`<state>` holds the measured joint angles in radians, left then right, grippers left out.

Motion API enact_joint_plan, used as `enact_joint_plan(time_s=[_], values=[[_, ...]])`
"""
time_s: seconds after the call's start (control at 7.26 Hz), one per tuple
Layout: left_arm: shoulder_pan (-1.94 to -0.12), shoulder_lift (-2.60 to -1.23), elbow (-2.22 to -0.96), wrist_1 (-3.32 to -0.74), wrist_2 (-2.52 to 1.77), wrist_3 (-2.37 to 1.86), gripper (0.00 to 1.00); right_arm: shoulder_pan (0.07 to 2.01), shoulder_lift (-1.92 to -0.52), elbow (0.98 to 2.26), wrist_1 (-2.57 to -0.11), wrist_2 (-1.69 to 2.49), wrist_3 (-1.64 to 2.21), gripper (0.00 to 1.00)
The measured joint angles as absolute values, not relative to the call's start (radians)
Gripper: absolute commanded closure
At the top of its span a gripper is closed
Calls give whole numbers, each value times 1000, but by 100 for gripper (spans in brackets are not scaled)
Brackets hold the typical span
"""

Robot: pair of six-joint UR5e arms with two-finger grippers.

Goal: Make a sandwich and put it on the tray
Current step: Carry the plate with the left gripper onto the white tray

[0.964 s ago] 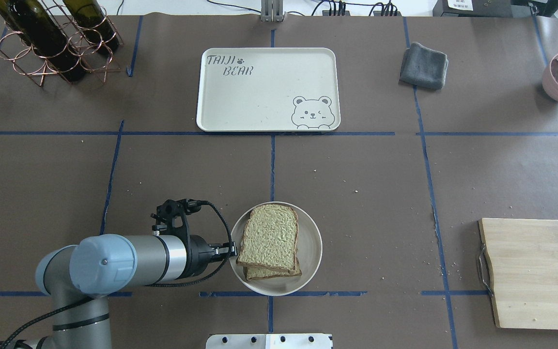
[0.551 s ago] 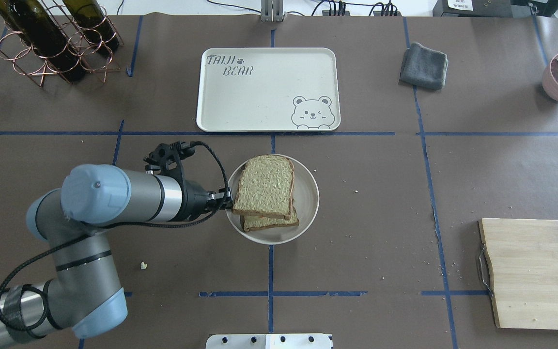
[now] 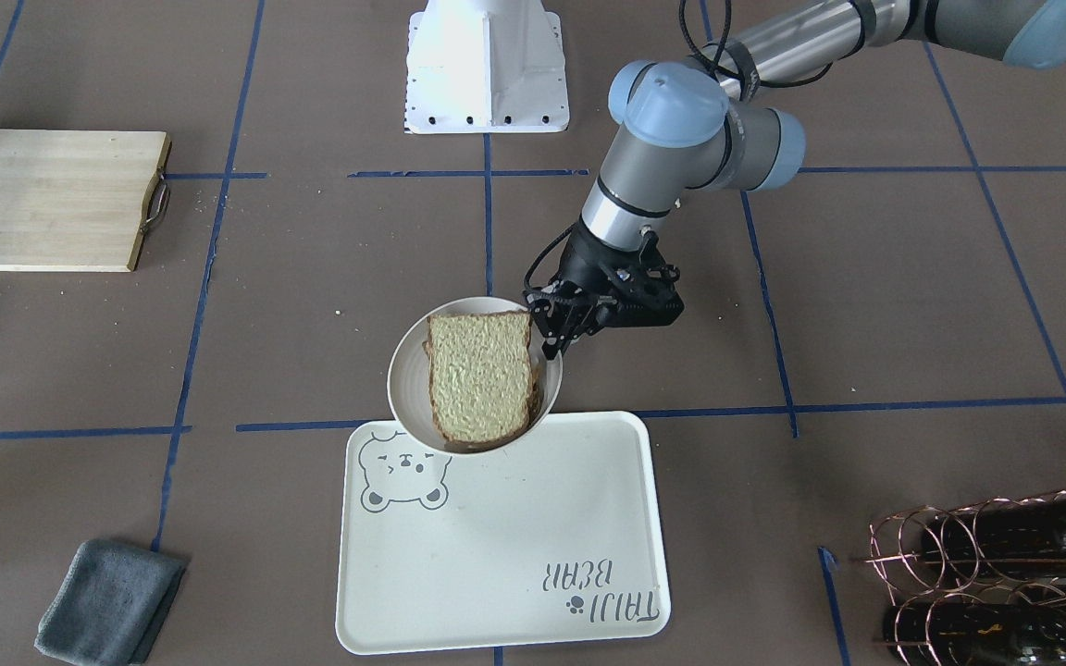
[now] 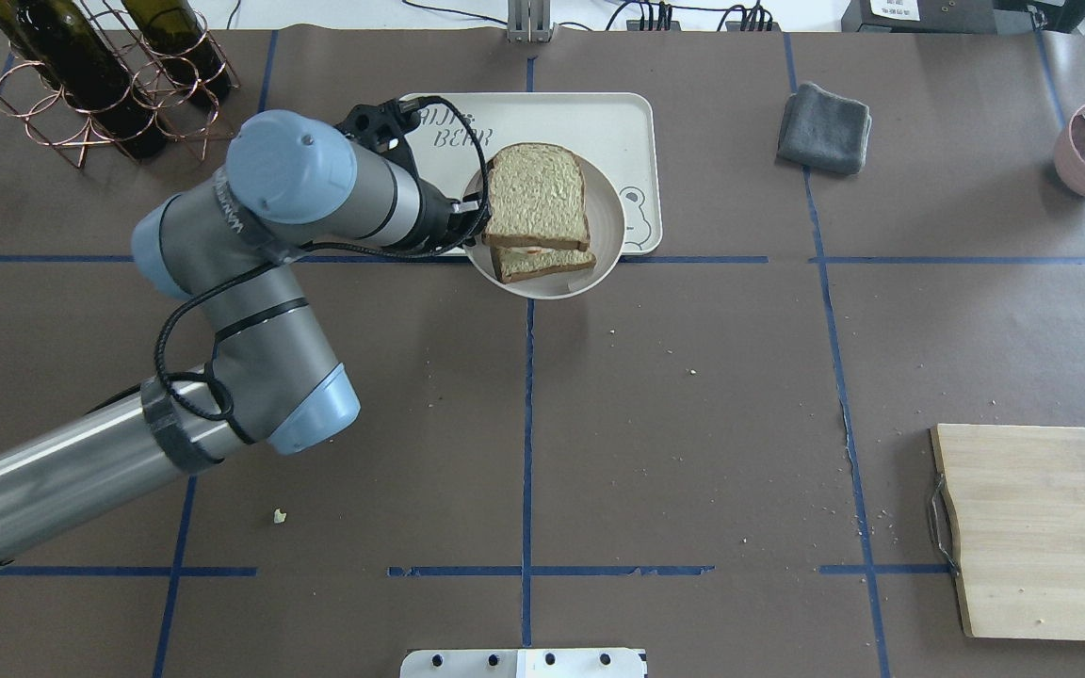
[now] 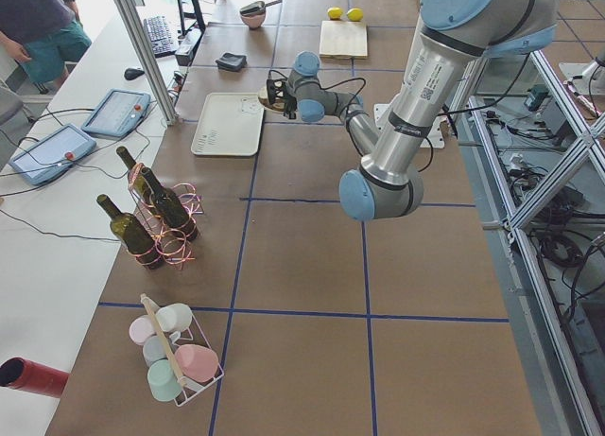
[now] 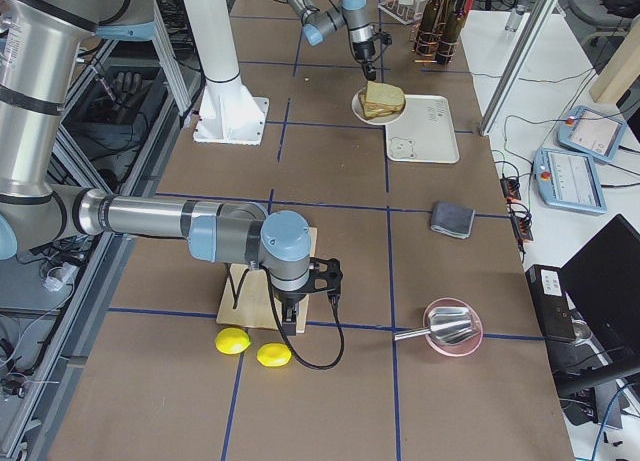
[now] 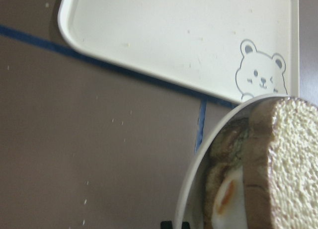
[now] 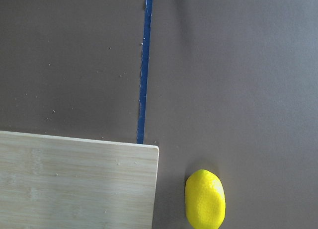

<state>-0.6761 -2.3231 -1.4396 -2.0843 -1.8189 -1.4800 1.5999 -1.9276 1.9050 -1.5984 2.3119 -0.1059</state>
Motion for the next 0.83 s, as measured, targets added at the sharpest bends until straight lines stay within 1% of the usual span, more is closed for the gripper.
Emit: enact_joint_plan(time_s=[0.28,0.41,0.55,0.69,0.83], values=[[-735,-2454,-1164,-2228,-1829,-1472,100,1600,-1928,1908,-1598,2314,-106,0],[-750,-2497,-1050,-2291,-1831,-1469,100,1600,-1928,1908,-1598,2315,-106,0],[-758,-2519,-972,-2342,-1830,-1467,100,1600,-1927,1909,-1598,2314,-106,0],[-762,-2530,-927,-2372,-1827,-1466,97,1600,-1927,1909,-1598,2314,-106,0],[-763,-2535,-907,-2385,-1825,-1465,68,1600,-1928,1909,-1598,2314,-106,0]])
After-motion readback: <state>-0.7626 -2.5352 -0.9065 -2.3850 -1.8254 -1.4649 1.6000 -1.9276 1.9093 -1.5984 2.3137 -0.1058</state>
